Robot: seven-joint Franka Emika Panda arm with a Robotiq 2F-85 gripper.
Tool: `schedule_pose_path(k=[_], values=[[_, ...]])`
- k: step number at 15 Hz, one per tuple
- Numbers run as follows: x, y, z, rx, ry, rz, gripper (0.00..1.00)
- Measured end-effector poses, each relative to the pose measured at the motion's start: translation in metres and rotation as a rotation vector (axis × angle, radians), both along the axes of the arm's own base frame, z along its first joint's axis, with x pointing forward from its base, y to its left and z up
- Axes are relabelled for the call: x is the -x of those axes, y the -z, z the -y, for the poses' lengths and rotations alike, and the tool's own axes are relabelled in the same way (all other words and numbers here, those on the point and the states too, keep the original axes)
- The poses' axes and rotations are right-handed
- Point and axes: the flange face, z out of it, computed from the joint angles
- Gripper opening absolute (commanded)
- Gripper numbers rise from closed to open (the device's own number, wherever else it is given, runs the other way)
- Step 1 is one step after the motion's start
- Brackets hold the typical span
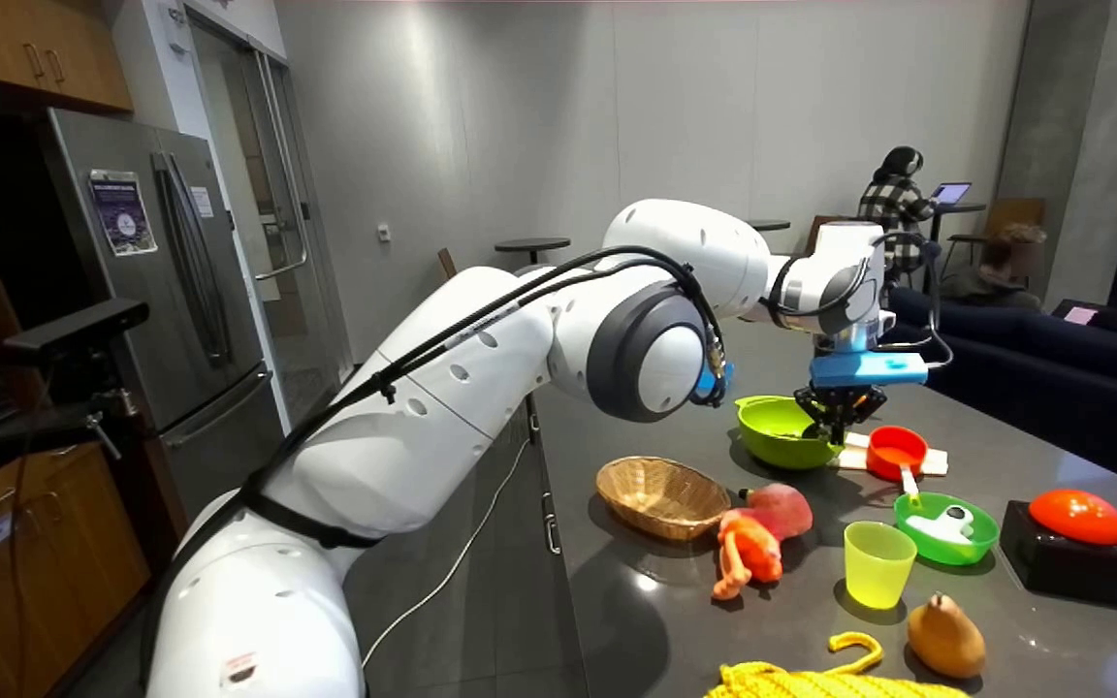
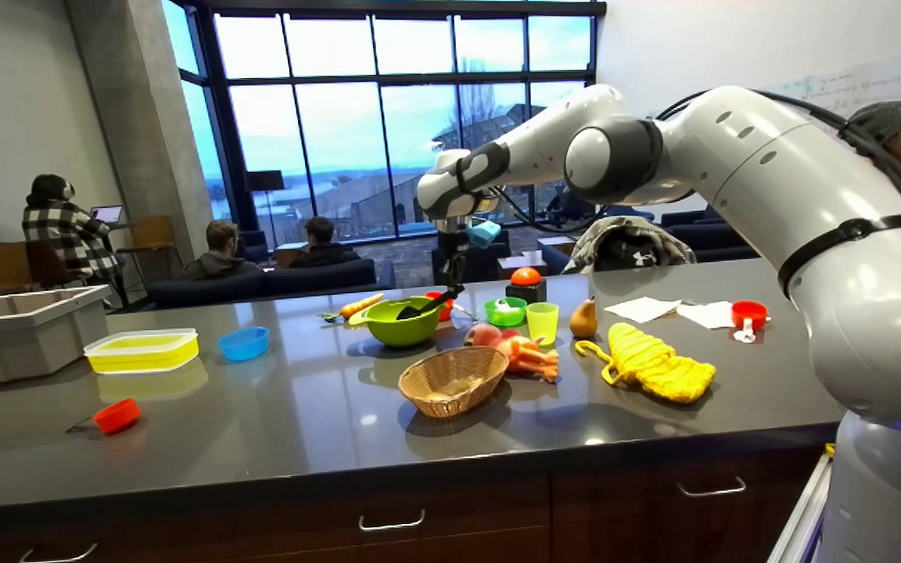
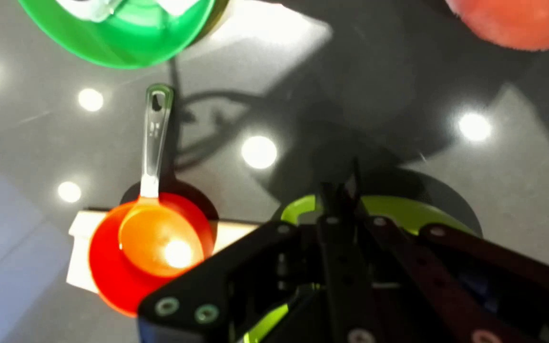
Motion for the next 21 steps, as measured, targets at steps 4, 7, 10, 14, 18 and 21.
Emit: schedule_pose_path(k=[4,7,10,14,18,21], values=[[0.014,0.015,0.019,0.027,0.022,-0.075,0.01],[0.023,0.010,0.025,0.049,0.028,-0.102,0.01],[0.029,-0.005,0.021,0.063,0.024,-0.103,0.01],[0.037,-0.025,0.014,0.076,0.016,-0.101,0.01],[0.048,-0.033,0.013,0.128,0.005,-0.165,0.01],[0.052,-0.040,0.008,0.200,-0.015,-0.207,0.01]])
